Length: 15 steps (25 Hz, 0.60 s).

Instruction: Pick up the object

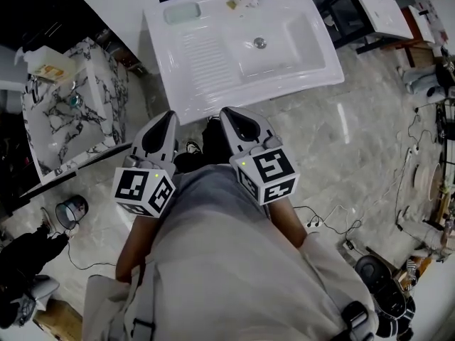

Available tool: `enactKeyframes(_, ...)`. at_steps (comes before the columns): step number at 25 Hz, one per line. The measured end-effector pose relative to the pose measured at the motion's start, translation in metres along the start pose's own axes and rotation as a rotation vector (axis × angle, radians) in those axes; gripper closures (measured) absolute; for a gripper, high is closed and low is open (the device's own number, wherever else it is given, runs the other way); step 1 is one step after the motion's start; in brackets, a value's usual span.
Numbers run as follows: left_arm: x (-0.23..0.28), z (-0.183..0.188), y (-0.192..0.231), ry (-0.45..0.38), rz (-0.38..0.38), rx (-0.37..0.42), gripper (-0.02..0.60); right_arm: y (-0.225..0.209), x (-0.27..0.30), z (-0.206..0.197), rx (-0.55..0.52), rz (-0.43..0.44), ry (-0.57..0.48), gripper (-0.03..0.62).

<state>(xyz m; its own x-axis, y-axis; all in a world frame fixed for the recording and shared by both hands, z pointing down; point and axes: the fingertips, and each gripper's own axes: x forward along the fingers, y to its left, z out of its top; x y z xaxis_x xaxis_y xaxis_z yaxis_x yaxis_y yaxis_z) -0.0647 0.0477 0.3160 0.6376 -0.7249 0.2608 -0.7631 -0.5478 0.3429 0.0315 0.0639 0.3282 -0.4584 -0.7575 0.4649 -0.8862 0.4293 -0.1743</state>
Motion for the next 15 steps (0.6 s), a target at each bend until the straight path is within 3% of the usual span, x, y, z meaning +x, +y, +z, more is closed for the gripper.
enactKeyframes(15,0.048,0.024,0.028,-0.007,0.048,-0.040,0.580,-0.038,0.053,0.040,-0.096,0.078,0.027,0.583)
